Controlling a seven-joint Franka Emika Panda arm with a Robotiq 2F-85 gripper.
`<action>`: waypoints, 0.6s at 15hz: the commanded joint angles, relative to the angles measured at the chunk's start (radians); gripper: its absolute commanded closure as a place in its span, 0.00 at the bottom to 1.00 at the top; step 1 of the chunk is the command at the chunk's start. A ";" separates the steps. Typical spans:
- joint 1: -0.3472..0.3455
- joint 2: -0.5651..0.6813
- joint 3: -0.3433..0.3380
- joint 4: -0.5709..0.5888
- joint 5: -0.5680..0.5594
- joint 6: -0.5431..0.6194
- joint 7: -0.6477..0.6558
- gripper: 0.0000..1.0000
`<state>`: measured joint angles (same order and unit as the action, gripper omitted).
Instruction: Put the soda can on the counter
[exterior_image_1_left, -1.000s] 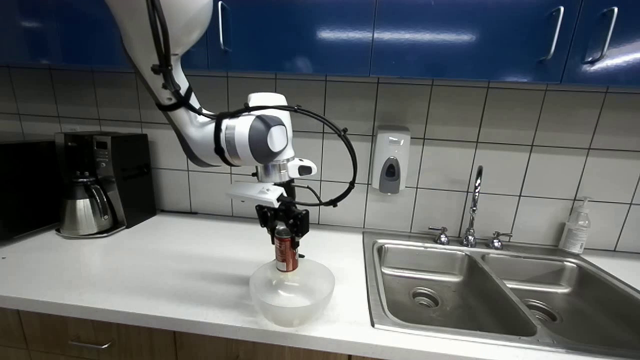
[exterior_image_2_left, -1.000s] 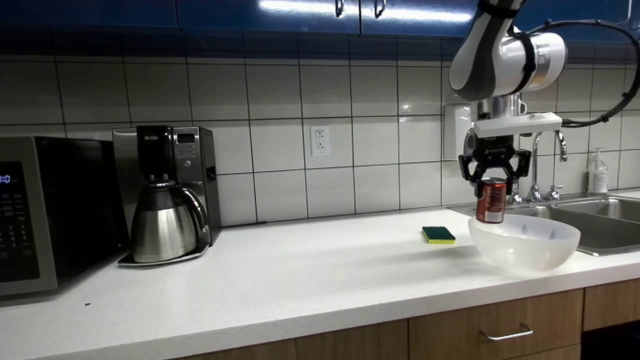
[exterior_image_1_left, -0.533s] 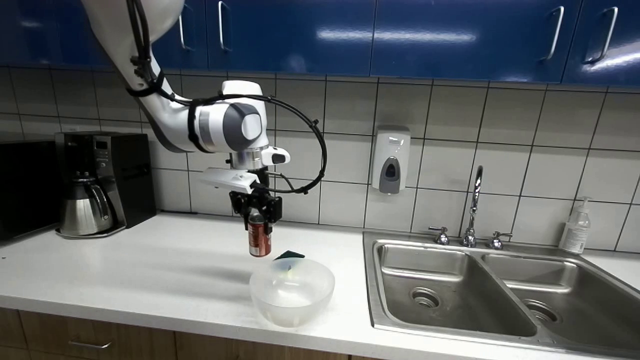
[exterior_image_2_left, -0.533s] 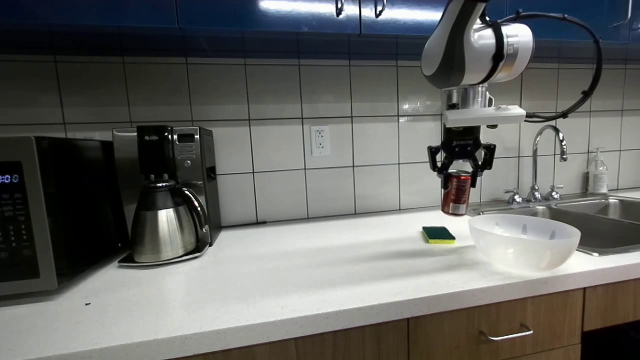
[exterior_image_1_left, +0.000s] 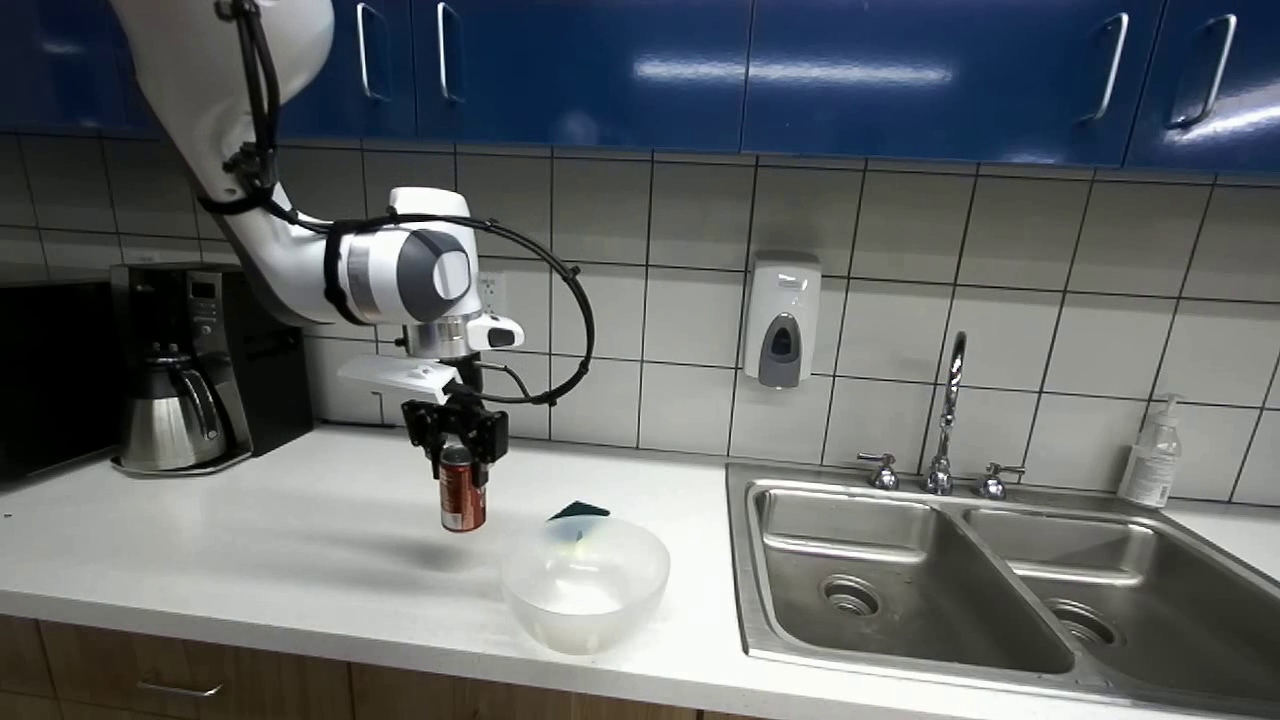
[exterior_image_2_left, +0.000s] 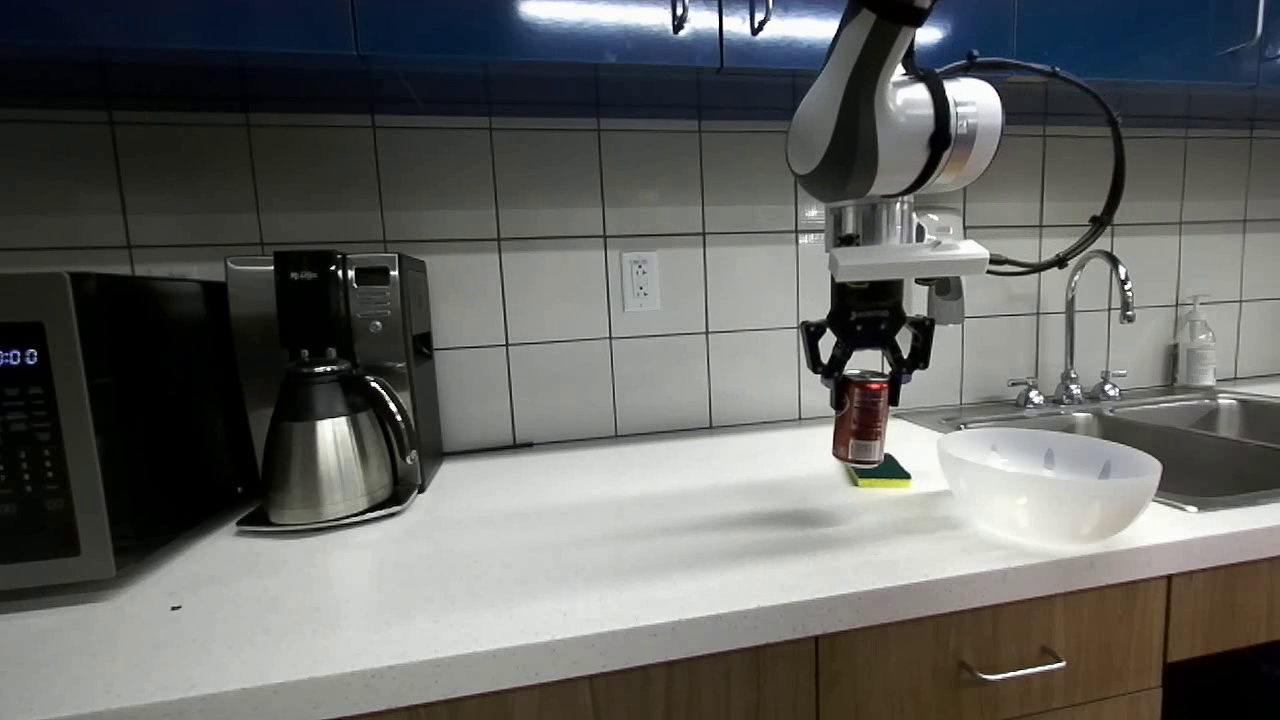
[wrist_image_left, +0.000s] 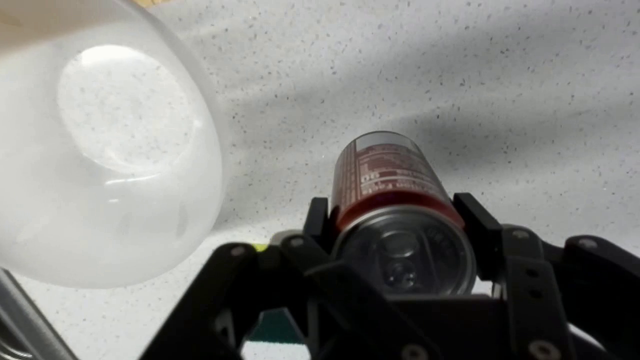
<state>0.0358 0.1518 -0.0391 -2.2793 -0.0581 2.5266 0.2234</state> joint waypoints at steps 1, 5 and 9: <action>0.003 0.013 0.002 -0.022 -0.013 0.007 0.030 0.61; 0.004 0.052 -0.007 -0.046 -0.023 0.036 0.029 0.61; 0.011 0.075 -0.015 -0.054 -0.038 0.069 0.029 0.61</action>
<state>0.0381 0.2304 -0.0424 -2.3257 -0.0628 2.5664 0.2265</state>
